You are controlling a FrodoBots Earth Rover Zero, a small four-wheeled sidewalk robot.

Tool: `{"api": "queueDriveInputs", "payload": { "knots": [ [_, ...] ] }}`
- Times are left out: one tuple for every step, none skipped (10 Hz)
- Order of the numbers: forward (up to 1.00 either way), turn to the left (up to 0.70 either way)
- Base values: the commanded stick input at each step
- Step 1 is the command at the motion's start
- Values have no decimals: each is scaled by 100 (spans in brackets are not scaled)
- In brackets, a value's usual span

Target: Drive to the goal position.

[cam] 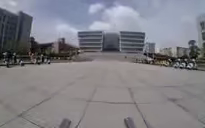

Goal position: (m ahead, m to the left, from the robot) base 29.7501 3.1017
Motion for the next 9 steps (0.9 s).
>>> {"api": "queueDriveInputs", "payload": {
  "knots": [
    [100,-20],
    [100,-7],
    [100,0],
    [100,0],
    [100,0],
    [100,0],
    [100,-40],
    [100,-40],
    [100,-39]
  ]
}}
